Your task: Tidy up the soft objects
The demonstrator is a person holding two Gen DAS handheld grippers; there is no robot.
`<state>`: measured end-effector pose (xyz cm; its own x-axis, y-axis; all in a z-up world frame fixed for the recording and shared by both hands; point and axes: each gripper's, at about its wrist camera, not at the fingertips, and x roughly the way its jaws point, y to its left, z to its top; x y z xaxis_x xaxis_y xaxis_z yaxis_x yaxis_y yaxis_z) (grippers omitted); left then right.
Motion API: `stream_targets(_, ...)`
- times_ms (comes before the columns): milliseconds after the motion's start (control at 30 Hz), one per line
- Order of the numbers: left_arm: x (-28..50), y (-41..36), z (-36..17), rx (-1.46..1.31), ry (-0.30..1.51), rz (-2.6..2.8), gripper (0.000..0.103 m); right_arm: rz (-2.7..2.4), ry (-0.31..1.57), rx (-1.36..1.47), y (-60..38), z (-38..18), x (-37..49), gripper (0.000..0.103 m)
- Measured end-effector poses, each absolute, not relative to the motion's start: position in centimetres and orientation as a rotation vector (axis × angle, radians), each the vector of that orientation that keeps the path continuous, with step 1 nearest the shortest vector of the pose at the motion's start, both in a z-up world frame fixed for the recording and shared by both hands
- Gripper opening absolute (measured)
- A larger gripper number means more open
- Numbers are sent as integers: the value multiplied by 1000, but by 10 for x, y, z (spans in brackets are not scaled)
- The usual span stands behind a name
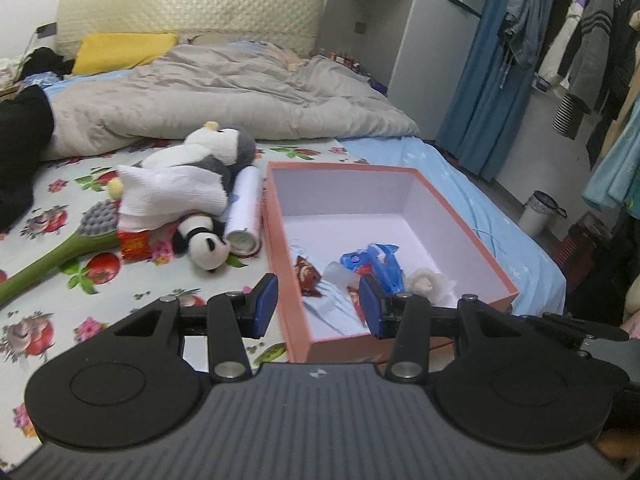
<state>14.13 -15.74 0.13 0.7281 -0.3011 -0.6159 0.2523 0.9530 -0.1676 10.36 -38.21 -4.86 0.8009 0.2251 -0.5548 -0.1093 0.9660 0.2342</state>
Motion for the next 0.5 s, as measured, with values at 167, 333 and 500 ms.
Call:
stream_targets(167, 119, -136, 2, -87, 683, -268, 51, 230, 611, 172, -365, -47, 94, 36)
stream_targets(333, 100, -109, 0, -108, 683, -220, 51, 284, 625, 151, -345, -48, 86, 36)
stream_targets(500, 81, -84, -4, -132, 679, -167, 51, 334, 621, 128, -322, -47, 79, 36)
